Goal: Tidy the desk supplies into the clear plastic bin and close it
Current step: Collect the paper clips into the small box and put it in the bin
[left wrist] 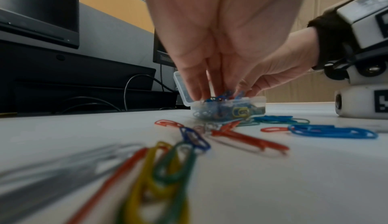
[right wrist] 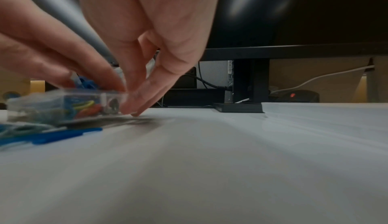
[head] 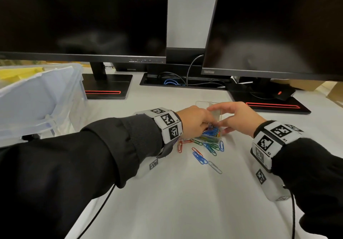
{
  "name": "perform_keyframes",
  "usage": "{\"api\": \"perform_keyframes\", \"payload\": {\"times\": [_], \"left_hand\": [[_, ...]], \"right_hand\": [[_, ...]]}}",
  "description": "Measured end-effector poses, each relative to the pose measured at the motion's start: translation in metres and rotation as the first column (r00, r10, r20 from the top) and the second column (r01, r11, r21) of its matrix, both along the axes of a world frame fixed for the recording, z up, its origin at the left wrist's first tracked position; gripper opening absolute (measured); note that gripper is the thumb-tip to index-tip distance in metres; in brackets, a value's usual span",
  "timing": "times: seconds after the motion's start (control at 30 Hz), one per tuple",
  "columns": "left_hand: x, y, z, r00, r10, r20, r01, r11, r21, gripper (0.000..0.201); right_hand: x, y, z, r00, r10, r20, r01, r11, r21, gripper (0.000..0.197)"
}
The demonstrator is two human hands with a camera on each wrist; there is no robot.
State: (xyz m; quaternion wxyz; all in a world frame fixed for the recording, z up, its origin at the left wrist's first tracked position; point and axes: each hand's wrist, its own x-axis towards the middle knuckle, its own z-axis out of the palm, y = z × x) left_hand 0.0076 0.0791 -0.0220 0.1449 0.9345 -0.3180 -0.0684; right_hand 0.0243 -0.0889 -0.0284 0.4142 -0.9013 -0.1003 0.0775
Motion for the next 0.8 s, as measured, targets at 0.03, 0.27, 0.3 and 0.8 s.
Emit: {"api": "perform_keyframes", "payload": {"times": [0.03, 0.27, 0.3, 0.8], "left_hand": [[0.001, 0.001, 0.000, 1.000, 0.008, 0.029, -0.008, 1.000, 0.005, 0.037], [-0.009, 0.001, 0.000, 0.984, -0.149, 0.099, 0.155, 0.986, -0.054, 0.031], [-0.008, 0.000, 0.000, 0.985, -0.147, 0.085, 0.148, 0.989, -0.008, 0.031], [-0.035, -0.008, -0.013, 0.954, -0.291, -0.072, 0.297, 0.952, 0.076, 0.041]], "right_hand": [[0.000, 0.000, 0.000, 1.000, -0.002, -0.005, 0.002, 1.000, 0.006, 0.052], [-0.003, 0.001, 0.003, 0.999, -0.019, 0.048, 0.019, 1.000, -0.004, 0.055], [-0.004, 0.001, 0.003, 0.998, -0.026, 0.050, 0.026, 1.000, 0.000, 0.053], [-0.004, -0.004, 0.004, 0.920, -0.310, 0.240, 0.333, 0.941, -0.060, 0.024]]}}
